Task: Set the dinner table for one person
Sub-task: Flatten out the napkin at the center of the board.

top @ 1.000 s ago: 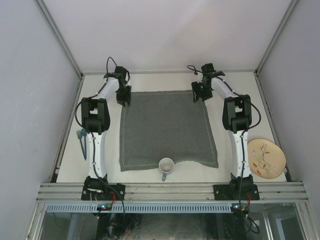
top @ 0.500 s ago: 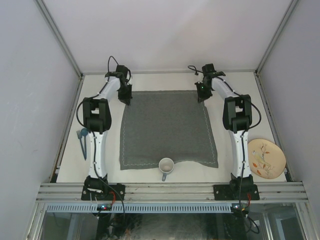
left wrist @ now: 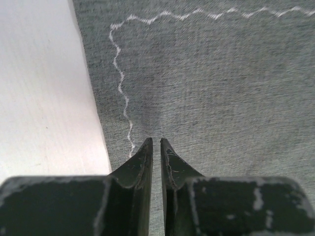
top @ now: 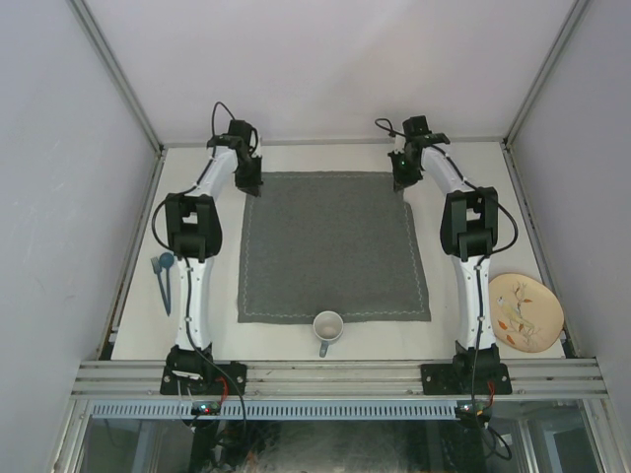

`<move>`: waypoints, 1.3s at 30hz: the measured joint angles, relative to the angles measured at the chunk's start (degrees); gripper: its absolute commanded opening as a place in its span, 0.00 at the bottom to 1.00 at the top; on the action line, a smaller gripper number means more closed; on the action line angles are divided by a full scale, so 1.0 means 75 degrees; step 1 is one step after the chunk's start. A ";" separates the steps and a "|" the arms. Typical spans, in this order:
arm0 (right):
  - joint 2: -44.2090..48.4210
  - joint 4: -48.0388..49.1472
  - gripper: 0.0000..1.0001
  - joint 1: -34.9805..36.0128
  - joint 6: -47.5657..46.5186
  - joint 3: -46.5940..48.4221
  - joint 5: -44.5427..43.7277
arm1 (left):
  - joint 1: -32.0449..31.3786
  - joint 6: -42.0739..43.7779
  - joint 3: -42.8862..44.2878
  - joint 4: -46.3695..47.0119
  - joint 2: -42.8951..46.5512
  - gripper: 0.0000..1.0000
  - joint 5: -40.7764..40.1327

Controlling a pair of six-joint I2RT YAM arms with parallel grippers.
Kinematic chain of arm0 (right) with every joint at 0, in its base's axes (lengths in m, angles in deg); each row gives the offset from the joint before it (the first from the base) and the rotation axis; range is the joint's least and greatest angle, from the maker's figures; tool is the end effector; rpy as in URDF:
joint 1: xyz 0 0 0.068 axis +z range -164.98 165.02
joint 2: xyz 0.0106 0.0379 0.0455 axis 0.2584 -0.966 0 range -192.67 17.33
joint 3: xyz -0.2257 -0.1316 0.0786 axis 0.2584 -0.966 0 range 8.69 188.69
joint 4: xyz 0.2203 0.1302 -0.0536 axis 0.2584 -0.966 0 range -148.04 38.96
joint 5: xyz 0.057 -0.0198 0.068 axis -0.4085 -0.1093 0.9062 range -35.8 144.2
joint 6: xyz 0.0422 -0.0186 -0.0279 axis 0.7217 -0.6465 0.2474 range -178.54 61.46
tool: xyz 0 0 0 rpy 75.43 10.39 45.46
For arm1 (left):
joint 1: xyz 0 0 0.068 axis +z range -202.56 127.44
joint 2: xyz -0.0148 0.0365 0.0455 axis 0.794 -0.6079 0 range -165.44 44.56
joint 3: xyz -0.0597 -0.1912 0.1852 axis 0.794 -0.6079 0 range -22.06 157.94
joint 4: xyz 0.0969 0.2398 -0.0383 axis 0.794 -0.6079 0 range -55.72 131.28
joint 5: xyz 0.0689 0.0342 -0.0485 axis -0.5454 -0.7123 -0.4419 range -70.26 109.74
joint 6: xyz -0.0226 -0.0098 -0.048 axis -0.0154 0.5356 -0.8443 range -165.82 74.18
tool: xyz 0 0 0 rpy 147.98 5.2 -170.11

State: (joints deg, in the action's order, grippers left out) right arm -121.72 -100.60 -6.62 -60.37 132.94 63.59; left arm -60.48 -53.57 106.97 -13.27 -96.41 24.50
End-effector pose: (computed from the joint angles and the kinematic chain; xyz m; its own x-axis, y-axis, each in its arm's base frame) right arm 0.5125 0.0812 0.1836 -0.8847 -0.1617 -0.4372 -0.2416 0.9612 0.1333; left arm 0.5154 -0.0747 0.1874 -0.9228 -0.0073 -0.3851 0.0461 0.9905 -0.1292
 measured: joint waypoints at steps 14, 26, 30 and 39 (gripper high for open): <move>-0.0688 -0.0035 0.34 -0.0216 -0.0111 0.0793 -0.0137 | 0.0000 0.0064 0.0420 -0.0003 -0.0367 0.20 0.0181; -0.0752 0.0169 0.61 0.0207 -0.0326 0.0901 -0.0493 | 0.0032 0.0382 -0.0769 0.1064 0.2282 0.25 0.0160; -0.0752 0.0248 0.61 0.0306 -0.0329 0.0918 -0.0583 | 0.0160 0.0408 -0.1492 0.1979 0.3844 0.26 -0.0026; -0.0752 0.0248 0.61 0.0289 -0.0312 0.0997 -0.0600 | 0.0833 0.0845 -0.3684 0.2769 0.5951 0.30 -0.0592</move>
State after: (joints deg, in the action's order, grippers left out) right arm -127.36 -98.74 -4.45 -62.71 140.41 59.09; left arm -54.23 -47.23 79.35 7.50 -51.78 20.06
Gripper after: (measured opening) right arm 0.610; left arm 0.270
